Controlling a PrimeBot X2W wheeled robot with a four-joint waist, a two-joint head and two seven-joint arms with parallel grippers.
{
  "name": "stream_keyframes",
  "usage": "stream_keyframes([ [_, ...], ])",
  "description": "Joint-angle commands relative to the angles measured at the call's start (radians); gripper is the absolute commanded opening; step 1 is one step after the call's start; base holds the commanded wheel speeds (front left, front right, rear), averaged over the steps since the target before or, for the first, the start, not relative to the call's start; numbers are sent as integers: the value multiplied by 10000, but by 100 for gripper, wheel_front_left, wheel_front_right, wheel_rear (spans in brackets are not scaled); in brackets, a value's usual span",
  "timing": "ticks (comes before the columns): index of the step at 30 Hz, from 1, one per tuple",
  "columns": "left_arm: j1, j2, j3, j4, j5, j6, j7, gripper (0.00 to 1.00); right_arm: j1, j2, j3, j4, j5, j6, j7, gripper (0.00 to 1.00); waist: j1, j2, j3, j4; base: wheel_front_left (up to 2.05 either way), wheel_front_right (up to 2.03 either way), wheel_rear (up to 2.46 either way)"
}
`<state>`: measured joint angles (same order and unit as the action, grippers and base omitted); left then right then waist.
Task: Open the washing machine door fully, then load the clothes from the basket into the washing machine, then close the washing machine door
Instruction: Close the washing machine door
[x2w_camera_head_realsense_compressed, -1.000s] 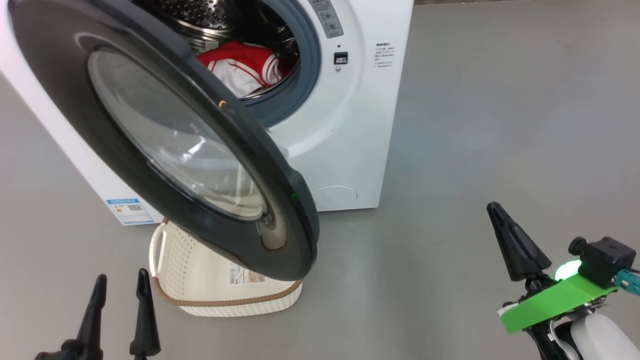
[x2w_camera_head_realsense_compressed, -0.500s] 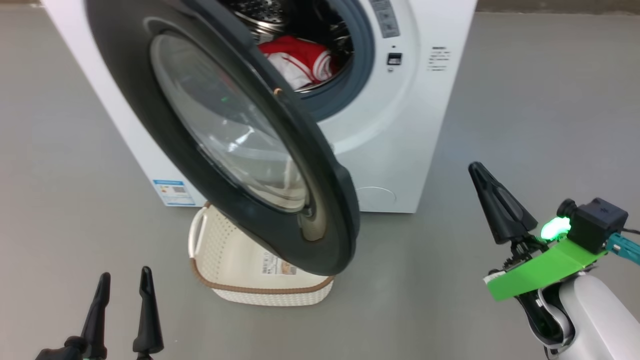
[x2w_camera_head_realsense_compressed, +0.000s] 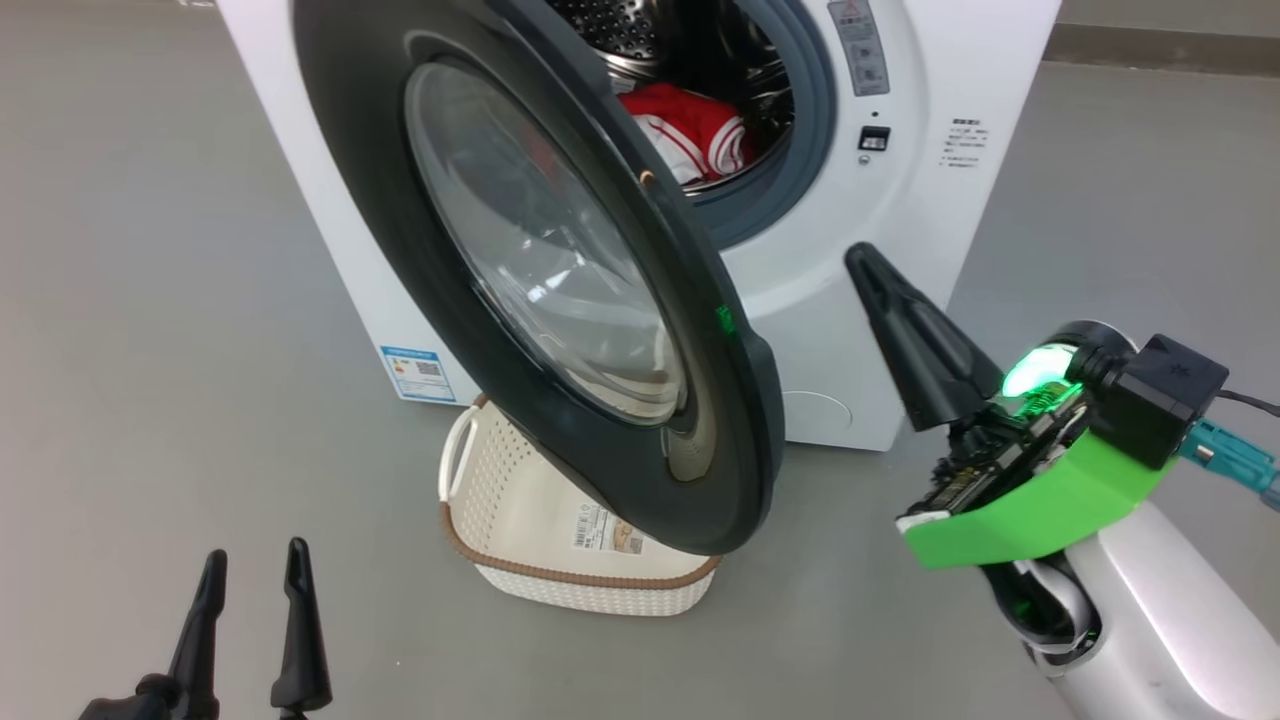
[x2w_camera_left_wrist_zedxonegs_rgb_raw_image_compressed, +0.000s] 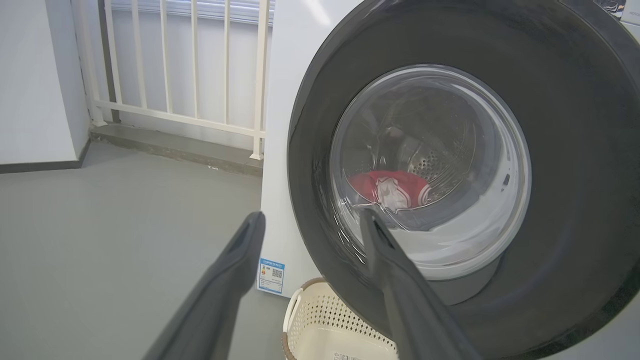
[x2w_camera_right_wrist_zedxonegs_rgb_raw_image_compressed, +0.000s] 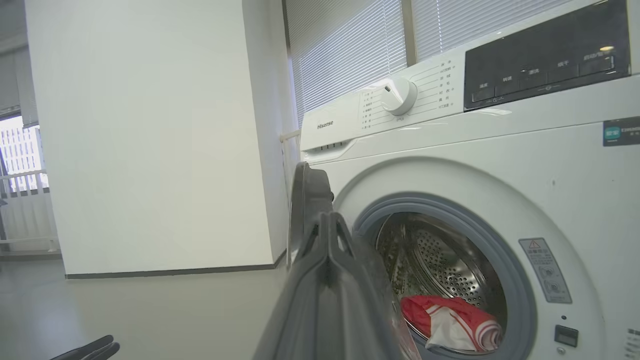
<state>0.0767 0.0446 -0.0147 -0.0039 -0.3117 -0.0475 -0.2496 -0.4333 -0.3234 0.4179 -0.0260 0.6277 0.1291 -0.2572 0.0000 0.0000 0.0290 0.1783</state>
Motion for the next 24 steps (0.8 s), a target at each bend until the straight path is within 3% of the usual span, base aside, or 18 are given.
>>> stream_keyframes([
  [1, -266, 57, 282, -196, -44, 12, -122, 100, -288, 73, 226, -456, 9, 16, -46, 0, 0, 0, -41, 108, 0, 0, 0],
  [11, -233, 57, 274, -133, -56, 2, -122, 100, -304, -102, 2136, -1313, -359, 16, -46, 0, 0, 0, -128, 290, 0, 0, 0],
  [24, -348, 57, 61, -273, -248, 150, -122, 100, -528, -428, 3961, 650, -450, 16, -46, 0, 0, 0, 258, 547, 0, 0, 0],
])
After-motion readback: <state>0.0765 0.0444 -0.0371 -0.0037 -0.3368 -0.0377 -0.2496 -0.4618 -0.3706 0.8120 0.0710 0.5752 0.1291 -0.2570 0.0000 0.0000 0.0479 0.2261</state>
